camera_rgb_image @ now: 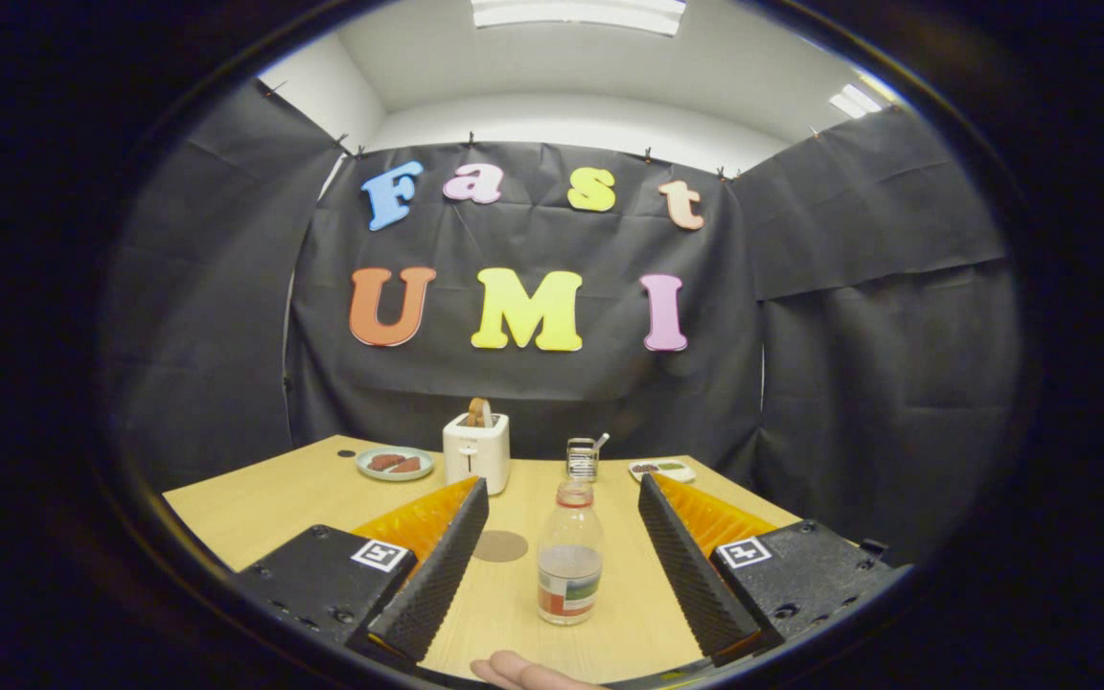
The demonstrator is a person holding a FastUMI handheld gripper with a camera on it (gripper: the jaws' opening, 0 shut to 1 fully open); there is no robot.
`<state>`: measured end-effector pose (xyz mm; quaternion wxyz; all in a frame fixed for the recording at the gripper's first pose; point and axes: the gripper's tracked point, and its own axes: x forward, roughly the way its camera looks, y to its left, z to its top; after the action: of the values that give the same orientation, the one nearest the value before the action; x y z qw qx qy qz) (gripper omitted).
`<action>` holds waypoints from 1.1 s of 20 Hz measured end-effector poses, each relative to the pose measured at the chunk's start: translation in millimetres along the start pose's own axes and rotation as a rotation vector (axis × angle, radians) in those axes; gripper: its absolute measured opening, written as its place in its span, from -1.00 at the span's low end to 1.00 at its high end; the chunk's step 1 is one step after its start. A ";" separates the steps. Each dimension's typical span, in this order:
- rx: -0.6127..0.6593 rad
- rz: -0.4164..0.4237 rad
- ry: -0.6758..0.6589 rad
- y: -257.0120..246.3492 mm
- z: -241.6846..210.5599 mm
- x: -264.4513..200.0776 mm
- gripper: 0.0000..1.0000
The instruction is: Take the bottle from table, then pour the juice into the cup, finally place the bottle on the coaster
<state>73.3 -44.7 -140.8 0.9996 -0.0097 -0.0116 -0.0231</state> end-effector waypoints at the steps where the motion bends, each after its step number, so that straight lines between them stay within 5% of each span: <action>1: 0.000 -0.002 -0.004 -1.5 -5.9 3.8 1.00; 22: -0.055 0.017 -0.020 -3.6 -120.1 78.1 1.00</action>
<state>153.9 -54.2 -259.0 0.9990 -0.0377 -0.0211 -0.0148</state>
